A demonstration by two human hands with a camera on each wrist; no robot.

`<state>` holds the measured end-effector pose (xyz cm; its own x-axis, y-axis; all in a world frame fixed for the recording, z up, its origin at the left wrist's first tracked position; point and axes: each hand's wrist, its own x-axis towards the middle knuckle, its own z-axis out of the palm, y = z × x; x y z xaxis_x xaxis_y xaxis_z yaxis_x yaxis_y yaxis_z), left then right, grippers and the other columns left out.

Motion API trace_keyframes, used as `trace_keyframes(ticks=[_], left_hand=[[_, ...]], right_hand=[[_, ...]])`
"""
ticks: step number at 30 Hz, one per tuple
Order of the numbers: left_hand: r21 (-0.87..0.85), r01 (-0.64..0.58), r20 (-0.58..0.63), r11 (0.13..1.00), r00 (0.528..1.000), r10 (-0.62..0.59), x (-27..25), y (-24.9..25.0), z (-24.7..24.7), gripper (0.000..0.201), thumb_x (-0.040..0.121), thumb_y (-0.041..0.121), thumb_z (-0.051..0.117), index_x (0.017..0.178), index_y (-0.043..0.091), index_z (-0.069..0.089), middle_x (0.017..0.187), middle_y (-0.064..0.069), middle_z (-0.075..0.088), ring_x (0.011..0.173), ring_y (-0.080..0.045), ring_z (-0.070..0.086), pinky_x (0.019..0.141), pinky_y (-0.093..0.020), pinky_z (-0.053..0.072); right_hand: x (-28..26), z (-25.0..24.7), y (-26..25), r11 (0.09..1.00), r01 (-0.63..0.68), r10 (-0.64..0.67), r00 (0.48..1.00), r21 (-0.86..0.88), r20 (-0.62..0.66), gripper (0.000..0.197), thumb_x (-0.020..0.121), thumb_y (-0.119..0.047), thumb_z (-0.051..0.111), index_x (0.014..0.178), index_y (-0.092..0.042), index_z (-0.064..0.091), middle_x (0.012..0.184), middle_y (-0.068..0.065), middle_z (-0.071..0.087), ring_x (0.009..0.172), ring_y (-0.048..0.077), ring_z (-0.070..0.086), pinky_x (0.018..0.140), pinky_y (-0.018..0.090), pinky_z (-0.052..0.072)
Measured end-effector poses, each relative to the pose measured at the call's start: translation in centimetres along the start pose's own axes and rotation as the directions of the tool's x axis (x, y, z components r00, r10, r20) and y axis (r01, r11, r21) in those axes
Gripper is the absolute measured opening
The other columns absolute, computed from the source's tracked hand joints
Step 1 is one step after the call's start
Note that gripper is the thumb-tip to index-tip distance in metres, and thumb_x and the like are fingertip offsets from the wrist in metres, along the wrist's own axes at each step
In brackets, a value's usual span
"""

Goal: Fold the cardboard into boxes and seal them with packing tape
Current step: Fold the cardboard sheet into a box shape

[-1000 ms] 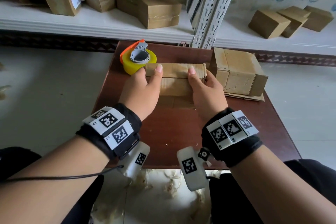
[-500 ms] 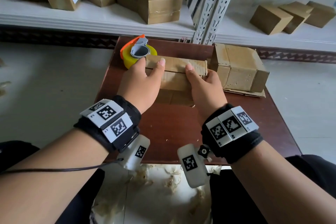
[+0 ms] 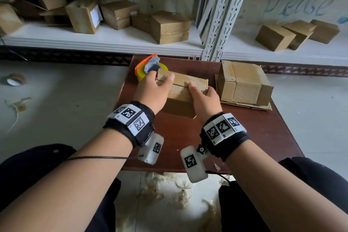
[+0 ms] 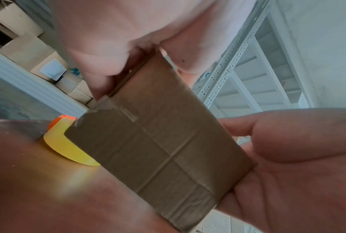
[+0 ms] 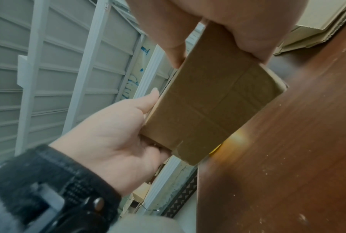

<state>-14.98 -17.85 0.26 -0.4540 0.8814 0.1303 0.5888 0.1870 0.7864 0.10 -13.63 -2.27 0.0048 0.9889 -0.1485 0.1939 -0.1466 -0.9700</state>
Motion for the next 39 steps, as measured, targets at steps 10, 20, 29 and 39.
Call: trace_keyframes(ticks=[10,20,29,39], left_hand=[[-0.069,-0.158,0.040,0.985,0.986,0.161,-1.6,-1.3,-1.2,0.059,0.098,0.048,0.062,0.062,0.019,0.026,0.055,0.006,0.023,0.051,-0.015,0.027,0.056,-0.033,0.021],[-0.056,0.134,0.175,0.989,0.977,-0.122,-1.2,-5.5,5.9,0.065,0.088,0.058,0.070,0.056,0.008,0.044,0.054,-0.004,0.030,0.055,-0.022,0.032,0.054,-0.033,0.027],[0.031,0.084,0.189,0.996,0.978,-0.089,0.6,-5.5,6.4,0.070,0.091,0.055,0.068,0.052,0.014,0.028,0.055,-0.001,0.021,0.056,-0.024,0.025,0.054,-0.034,0.020],[0.276,0.132,0.328,0.952,0.918,-0.222,1.2,-3.4,4.1,0.056,0.099,0.044,0.064,0.067,-0.002,0.059,0.067,-0.029,0.049,0.067,-0.039,0.061,0.060,-0.031,0.038]], right_hand=[[-1.6,-3.7,-0.4,0.987,0.136,-0.132,0.990,-0.090,0.045,0.021,0.107,-0.033,0.054,0.096,-0.022,0.069,0.080,-0.010,0.065,0.068,0.003,0.059,0.058,0.016,0.047],[1.8,-3.3,3.7,0.920,-0.151,0.165,0.986,-0.362,0.009,0.033,0.108,-0.040,0.049,0.088,-0.014,0.054,0.081,0.000,0.054,0.087,0.025,0.054,0.076,0.029,0.038],[2.7,-2.3,4.2,0.907,-0.161,0.165,0.986,-0.389,-0.023,0.050,0.109,-0.045,0.043,0.130,-0.002,0.059,0.127,0.014,0.064,0.117,0.033,0.061,0.085,0.030,0.037],[2.3,-2.4,1.3,0.751,-0.204,0.255,0.967,-0.628,-0.009,0.059,0.111,-0.014,0.038,0.164,-0.010,0.011,0.163,0.022,0.034,0.145,0.036,0.045,0.114,0.041,0.043]])
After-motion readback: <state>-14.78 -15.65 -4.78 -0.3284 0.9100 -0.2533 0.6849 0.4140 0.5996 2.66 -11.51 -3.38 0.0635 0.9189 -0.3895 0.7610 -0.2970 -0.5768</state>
